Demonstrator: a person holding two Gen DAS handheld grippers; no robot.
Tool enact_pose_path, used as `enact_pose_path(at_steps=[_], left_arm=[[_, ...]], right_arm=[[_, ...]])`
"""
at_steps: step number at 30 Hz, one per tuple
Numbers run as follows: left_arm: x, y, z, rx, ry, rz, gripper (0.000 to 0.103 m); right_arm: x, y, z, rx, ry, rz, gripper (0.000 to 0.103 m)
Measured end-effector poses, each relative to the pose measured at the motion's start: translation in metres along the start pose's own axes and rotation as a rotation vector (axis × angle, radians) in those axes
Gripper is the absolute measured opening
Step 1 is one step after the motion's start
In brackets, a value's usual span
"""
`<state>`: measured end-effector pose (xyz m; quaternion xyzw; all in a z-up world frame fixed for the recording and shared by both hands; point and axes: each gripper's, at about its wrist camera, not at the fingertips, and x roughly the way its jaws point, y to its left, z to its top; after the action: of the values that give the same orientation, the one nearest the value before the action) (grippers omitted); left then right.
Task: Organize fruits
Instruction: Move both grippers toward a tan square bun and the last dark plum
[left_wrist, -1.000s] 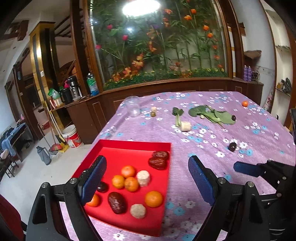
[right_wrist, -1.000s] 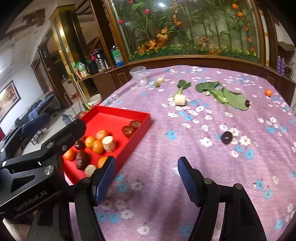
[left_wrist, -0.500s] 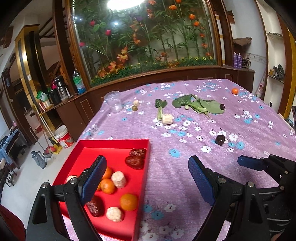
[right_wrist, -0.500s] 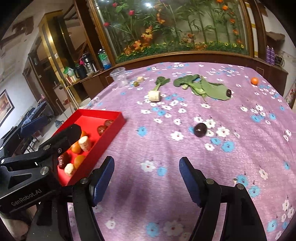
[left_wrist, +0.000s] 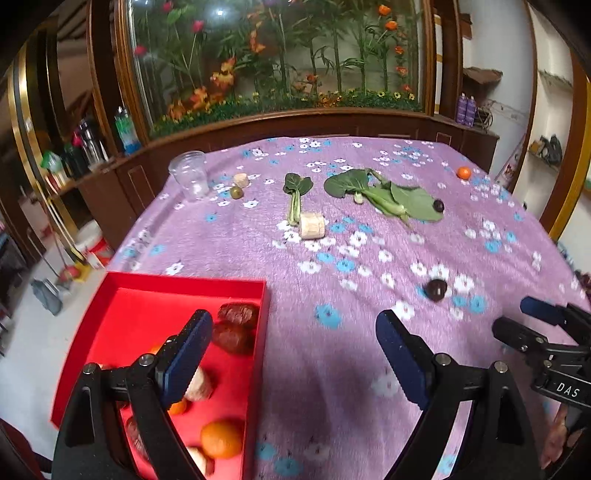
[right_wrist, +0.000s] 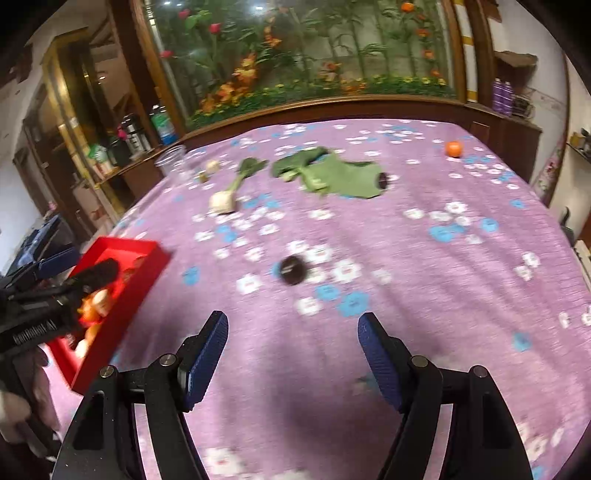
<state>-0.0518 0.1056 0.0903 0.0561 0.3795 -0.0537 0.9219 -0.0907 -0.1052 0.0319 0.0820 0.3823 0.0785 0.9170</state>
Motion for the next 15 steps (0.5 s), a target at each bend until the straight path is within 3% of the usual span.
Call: enact_pose_path(at_steps=[5,10,12,15], left_arm=[[0.042,0.011,0.034,-0.033,0.046,-0.05,0.089],[0.093,0.016,0.059,-0.063,0.126,-0.107,0.088],[0.111,0.019,0.067,-0.085,0.142,-0.122,0.08],[0.133,0.022,0.076,-0.116,0.173,-0.15,0.076]], right_arm=[[0.018,-0.007,0.019,0.012,0.033,0.021,0.077],[0.053,0.013,0.032,-0.076,0.073,0.031,0.077],[0.069,0.018,0.035,-0.1,0.091,0.027,0.077],[0.085,0.021,0.037,-0.113,0.113,0.018,0.077]])
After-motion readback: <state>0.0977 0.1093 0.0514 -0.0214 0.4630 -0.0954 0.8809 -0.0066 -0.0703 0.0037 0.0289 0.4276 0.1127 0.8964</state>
